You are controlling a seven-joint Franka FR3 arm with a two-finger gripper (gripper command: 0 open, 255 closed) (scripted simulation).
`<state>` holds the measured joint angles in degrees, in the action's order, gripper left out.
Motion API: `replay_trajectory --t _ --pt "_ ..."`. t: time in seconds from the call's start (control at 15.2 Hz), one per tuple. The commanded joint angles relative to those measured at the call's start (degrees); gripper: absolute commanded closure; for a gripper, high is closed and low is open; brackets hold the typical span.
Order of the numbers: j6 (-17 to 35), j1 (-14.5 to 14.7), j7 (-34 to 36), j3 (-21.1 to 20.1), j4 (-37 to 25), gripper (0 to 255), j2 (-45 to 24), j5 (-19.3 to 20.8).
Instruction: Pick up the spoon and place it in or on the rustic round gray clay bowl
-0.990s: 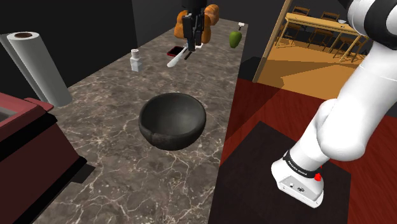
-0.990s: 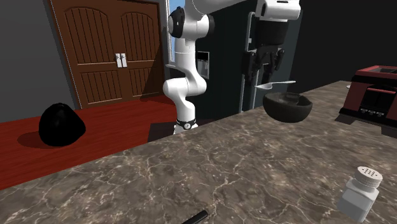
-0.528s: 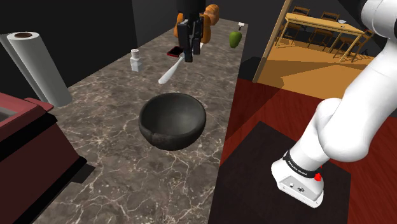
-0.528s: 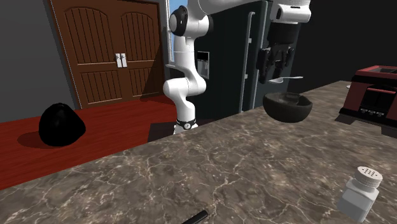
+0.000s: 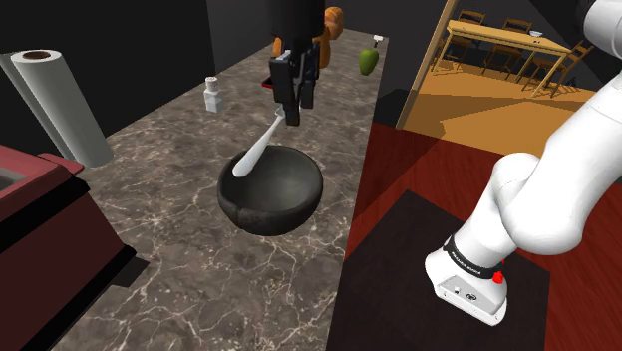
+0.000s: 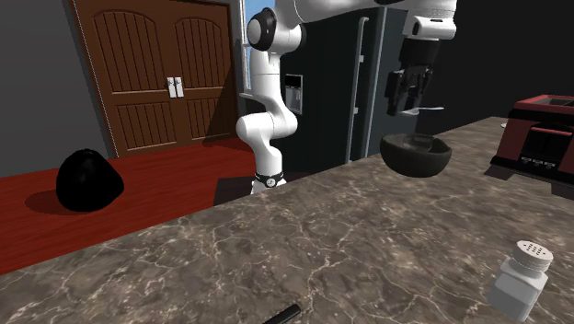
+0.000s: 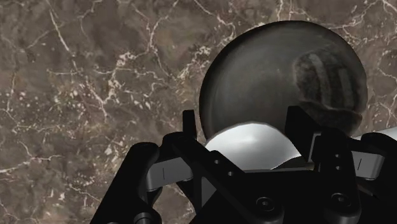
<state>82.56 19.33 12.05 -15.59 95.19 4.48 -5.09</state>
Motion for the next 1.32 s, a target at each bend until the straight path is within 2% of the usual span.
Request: replay_trajectory --t 0.0,0.79,1.25 --pt "1.51 0.18 0.34 -0.21 1.54 255 0.06 -0.08" --pt "10.87 0.25 -0.45 -0.29 11.94 255 1.10 -0.36" --pt "10.87 0.25 -0.45 -0.29 11.94 255 1.10 -0.36"
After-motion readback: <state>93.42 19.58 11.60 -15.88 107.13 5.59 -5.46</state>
